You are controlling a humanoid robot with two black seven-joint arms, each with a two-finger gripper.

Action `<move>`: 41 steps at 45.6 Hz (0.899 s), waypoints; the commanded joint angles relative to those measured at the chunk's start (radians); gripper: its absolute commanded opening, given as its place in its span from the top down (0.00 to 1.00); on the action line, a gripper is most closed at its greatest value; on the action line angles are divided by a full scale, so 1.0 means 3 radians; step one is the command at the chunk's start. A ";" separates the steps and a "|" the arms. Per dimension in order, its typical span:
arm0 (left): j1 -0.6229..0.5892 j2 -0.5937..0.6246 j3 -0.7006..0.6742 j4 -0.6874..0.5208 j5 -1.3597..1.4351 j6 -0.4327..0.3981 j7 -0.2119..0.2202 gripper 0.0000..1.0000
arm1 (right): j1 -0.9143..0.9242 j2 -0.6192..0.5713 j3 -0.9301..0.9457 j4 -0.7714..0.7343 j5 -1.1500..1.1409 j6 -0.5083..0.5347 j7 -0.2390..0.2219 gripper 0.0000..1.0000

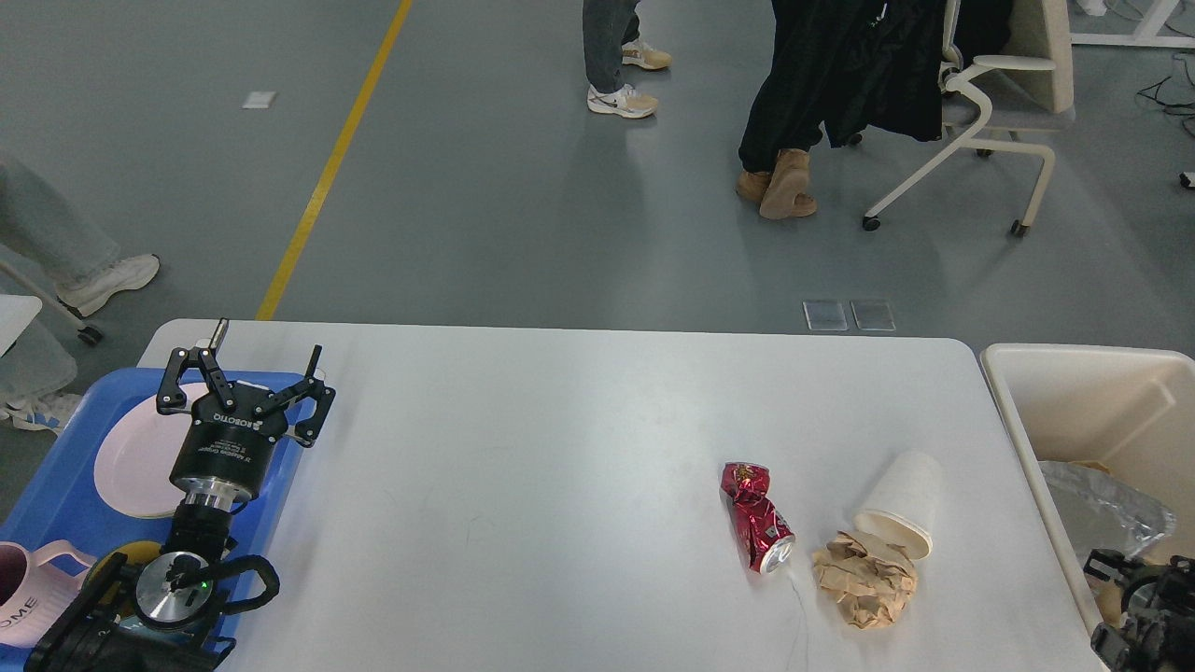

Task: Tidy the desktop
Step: 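Raise the right gripper out of the bin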

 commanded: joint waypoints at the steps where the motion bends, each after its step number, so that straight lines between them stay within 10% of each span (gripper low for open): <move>1: 0.0000 0.0000 0.0004 0.0000 0.0000 -0.0004 0.0000 0.04 | 0.0008 -0.0077 0.0005 0.0004 0.0006 -0.0012 0.0004 0.00; 29: 0.0000 0.0000 -0.0001 0.0000 0.0000 -0.0004 0.0000 0.04 | 0.1581 -0.0767 -0.0010 0.1143 -0.0524 0.0729 -0.0226 0.00; 41: 0.0000 -0.0005 -0.0001 0.0000 0.0000 -0.0004 0.0000 0.04 | 0.3406 -0.0967 -0.0965 0.2825 -0.0873 0.0923 -0.0267 0.00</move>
